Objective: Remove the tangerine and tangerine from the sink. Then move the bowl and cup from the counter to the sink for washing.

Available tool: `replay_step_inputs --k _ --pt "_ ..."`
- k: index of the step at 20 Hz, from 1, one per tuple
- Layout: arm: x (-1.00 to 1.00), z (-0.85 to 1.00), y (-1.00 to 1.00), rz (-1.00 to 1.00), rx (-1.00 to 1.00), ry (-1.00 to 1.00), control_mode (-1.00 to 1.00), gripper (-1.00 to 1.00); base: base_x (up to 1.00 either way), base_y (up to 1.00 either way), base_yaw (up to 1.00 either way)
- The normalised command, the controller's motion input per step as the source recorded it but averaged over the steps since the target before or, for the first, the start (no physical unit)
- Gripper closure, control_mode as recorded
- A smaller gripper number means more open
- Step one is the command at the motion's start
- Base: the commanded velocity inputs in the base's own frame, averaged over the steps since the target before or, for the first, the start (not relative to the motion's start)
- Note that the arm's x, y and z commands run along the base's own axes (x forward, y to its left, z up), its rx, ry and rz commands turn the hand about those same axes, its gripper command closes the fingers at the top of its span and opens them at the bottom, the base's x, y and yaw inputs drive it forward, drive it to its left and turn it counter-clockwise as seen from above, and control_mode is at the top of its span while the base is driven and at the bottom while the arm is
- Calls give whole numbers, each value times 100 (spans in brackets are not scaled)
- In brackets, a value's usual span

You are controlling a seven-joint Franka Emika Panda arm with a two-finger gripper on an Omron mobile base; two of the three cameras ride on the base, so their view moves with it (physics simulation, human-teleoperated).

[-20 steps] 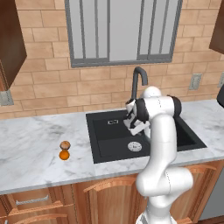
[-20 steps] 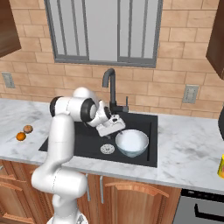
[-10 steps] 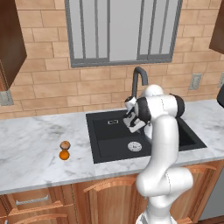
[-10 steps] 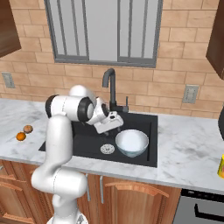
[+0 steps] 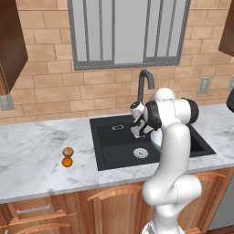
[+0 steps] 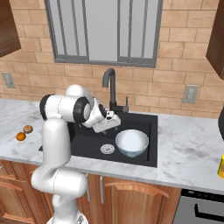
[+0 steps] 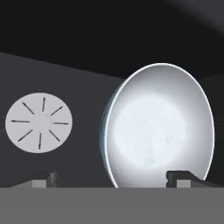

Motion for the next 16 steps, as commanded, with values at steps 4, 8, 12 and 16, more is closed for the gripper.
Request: replay_step_inputs --k 4,8,12,16 --pt "-23 1 23 0 -4 -22 -100 -100 0 0 0" --pt "-19 13 18 0 -5 -21 -100 -100 0 0 0" --pt "-14 24 8 0 -7 -18 -100 -100 0 0 0" --pt "-13 31 0 -3 -8 -17 -100 -100 0 0 0"
